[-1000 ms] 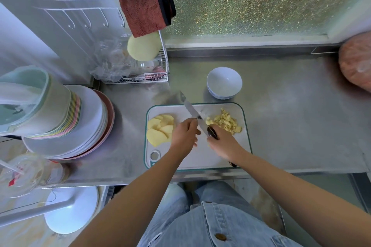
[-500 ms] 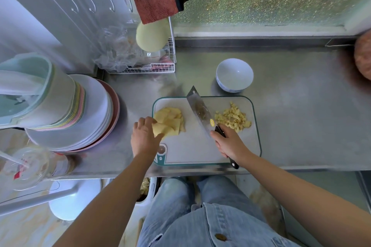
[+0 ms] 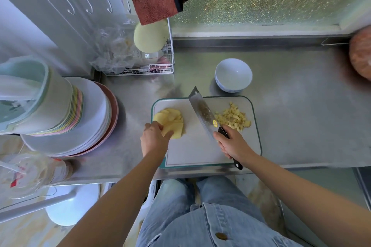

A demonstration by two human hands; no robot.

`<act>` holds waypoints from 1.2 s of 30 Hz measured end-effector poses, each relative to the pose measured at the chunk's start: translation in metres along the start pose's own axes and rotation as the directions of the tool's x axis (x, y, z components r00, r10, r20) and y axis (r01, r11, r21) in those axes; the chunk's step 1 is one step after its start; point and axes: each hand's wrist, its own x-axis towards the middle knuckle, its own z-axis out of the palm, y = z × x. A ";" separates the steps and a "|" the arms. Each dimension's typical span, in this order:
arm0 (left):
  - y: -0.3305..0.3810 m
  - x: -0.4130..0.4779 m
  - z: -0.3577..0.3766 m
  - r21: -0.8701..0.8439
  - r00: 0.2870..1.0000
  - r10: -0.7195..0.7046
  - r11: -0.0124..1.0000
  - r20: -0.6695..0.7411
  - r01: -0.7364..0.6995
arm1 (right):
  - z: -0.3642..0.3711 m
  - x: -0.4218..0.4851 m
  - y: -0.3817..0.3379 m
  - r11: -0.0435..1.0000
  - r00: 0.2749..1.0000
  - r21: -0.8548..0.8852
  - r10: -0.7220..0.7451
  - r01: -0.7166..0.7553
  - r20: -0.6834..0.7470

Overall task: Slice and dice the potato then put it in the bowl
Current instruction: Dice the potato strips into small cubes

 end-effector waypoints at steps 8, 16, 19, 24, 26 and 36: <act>-0.001 -0.002 0.001 0.244 0.981 0.192 0.953 -0.021 -0.182 | 0.002 0.000 0.005 1.000 1.000 -0.006 0.003 -0.003 0.003; -0.007 0.007 -0.004 0.059 0.975 0.223 0.973 0.007 -0.223 | 0.003 0.001 0.008 0.974 1.000 -0.225 0.030 -0.031 -0.008; -0.011 0.005 -0.009 -0.271 0.987 0.140 0.956 0.081 -0.113 | 0.003 0.001 0.003 0.971 1.000 -0.239 0.029 -0.029 -0.001; -0.003 0.000 -0.009 -0.541 0.964 0.063 0.836 0.258 0.090 | 0.007 -0.005 0.002 0.950 0.994 -0.299 -0.102 0.089 -0.029; 0.005 -0.003 -0.003 -0.485 0.950 0.078 0.871 0.303 0.083 | 0.008 -0.007 0.005 0.941 0.995 -0.325 -0.099 0.093 -0.001; 0.029 -0.016 0.025 -0.408 0.960 0.041 0.910 0.276 0.078 | -0.026 -0.016 0.027 0.925 0.977 -0.379 -0.054 -0.029 -0.207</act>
